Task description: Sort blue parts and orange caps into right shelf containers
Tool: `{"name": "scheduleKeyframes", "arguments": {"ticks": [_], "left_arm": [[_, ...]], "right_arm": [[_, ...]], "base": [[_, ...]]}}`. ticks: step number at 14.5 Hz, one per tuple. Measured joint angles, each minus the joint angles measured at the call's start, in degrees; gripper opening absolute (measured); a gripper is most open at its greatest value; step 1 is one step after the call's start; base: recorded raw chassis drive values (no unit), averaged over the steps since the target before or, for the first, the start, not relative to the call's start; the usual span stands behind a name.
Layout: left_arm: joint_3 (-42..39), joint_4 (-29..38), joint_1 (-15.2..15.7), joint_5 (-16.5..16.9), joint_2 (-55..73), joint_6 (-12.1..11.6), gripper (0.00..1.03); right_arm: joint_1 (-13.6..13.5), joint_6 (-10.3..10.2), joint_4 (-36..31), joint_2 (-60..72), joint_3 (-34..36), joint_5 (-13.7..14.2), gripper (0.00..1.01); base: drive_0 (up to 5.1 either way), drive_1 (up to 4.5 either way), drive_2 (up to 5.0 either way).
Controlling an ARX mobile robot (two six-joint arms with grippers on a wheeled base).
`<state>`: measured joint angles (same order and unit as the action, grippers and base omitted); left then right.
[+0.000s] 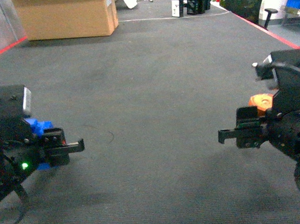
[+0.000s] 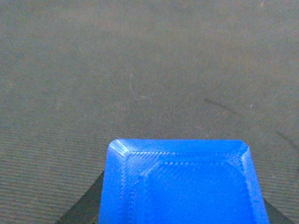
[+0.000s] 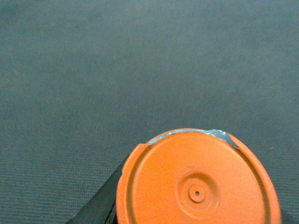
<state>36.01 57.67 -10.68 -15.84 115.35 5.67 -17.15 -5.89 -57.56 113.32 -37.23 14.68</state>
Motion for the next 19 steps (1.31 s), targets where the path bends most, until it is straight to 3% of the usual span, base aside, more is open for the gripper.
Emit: {"name": "scheduleKeyframes", "arguments": {"ticks": [2,3,5,7,8,9,10,13,14,15,17,18,19], "left_arm": [[-7.93,2.67,1.84,0.04,-14.75,-0.07,0.42],[-12.70,0.55,3.15,0.22,-24.22,0.20,0.42],[-19.21,-8.94,5.38,-0.07,-42.86,-0.66,0.42],[-19.19,-27.74,8.66,0.44,-72.76,-3.37,0.42],[-18.49,-31.12,8.20,0.13,-79.23,-4.61,0.42],[-18.01,-30.23,6.34,-0.92,-81.20,-5.25,0.42],[-17.46,-29.92,4.46,-1.73,-80.35,-6.67,0.42],[-17.73,-30.77,4.24,-1.77,-78.97,-7.65,0.42],[-16.74,-39.30,7.87,6.16,-81.05,-7.08,0.42],[-17.11,-42.88,10.38,11.21,-82.86,-6.84,0.42],[-20.31,-43.01,10.88,15.08,-85.37,-6.10,0.42],[-21.92,-42.84,10.49,16.00,-86.27,-6.10,0.42],[-23.06,-42.66,10.40,16.00,-87.06,-6.08,0.42]], "right_arm": [[2.01,1.53,-1.07,-14.27,8.46,-0.96,0.44],[3.41,2.23,1.16,-22.21,12.70,-1.29,0.44],[5.20,4.33,8.28,-37.75,18.71,-1.38,0.44],[8.68,4.44,24.50,-65.29,20.85,-1.66,0.44],[9.09,4.44,28.52,-73.22,20.85,-1.22,0.44],[9.27,4.24,28.74,-77.20,20.85,-0.76,0.44],[8.48,3.65,27.26,-77.37,19.93,1.92,0.44],[8.46,2.86,28.11,-76.11,20.02,2.05,0.44],[9.31,3.17,34.73,-77.24,18.99,-1.07,0.44],[10.60,4.07,39.54,-79.14,18.99,-5.25,0.44],[11.69,4.57,41.46,-82.05,21.53,-9.01,0.44],[14.32,4.92,41.42,-83.19,23.17,-12.98,0.44],[16.48,5.03,41.35,-84.02,24.35,-14.25,0.44]], "base": [[0.0,0.00,0.0],[0.0,0.00,0.0],[0.0,0.00,0.0],[0.0,0.00,0.0],[0.0,0.00,0.0],[0.0,0.00,0.0],[0.0,0.00,0.0],[0.0,0.00,0.0],[0.0,0.00,0.0],[0.0,0.00,0.0],[0.0,0.00,0.0],[0.0,0.00,0.0],[0.0,0.00,0.0]]}}
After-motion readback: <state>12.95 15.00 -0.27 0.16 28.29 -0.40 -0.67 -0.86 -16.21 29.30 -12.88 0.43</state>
